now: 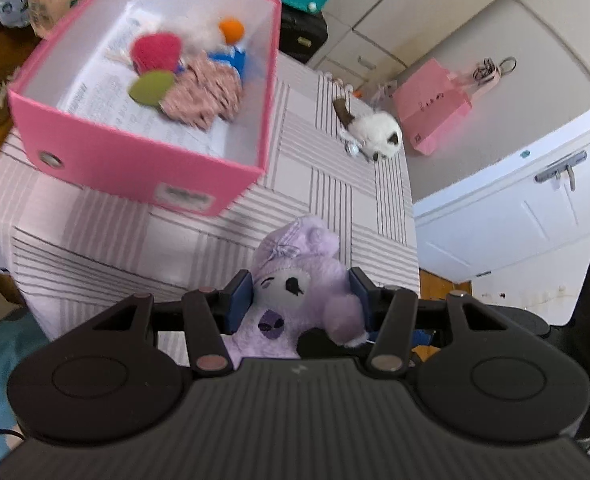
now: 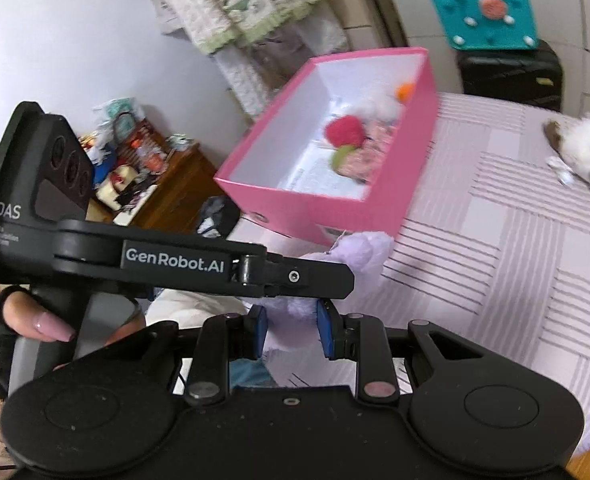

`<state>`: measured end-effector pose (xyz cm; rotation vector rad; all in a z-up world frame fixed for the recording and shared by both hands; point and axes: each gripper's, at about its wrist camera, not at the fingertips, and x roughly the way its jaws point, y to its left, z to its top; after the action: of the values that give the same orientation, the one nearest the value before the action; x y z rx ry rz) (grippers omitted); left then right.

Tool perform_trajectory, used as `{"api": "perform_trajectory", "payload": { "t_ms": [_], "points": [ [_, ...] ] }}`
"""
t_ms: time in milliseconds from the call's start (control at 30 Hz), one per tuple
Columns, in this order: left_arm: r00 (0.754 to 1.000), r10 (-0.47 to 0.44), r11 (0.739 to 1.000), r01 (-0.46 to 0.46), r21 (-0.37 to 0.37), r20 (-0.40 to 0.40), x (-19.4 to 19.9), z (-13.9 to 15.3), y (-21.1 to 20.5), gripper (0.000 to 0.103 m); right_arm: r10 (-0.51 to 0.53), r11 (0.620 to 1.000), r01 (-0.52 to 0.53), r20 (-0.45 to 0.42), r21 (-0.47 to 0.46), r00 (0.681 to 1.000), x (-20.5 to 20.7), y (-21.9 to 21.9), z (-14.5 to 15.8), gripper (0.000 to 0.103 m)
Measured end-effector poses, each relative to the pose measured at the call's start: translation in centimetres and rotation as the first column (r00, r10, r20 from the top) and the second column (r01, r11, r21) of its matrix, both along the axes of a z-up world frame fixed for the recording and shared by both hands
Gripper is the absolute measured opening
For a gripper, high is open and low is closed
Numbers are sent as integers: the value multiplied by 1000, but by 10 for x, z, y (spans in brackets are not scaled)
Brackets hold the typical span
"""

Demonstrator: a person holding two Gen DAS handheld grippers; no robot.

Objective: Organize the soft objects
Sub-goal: 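Lift the purple plush toy and carry it over the pink box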

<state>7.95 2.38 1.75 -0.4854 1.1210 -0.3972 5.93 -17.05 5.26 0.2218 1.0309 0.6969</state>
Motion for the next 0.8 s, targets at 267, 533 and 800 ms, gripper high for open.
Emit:
{"api": "perform_trajectory", "payload": {
  "t_ms": [267,533,800],
  "points": [
    [988,54,998,-55,6,147,3,39,47,51,76,996,-80,129,27,989,24,41,35,31],
    [973,114,992,-102,-71,199,57,57,92,51,85,995,-98,257,37,963,78,67,45,31],
    [964,164,986,-152,-69,207,131,42,114,51,50,995,-73,275,74,960,152,87,21,31]
  ]
}}
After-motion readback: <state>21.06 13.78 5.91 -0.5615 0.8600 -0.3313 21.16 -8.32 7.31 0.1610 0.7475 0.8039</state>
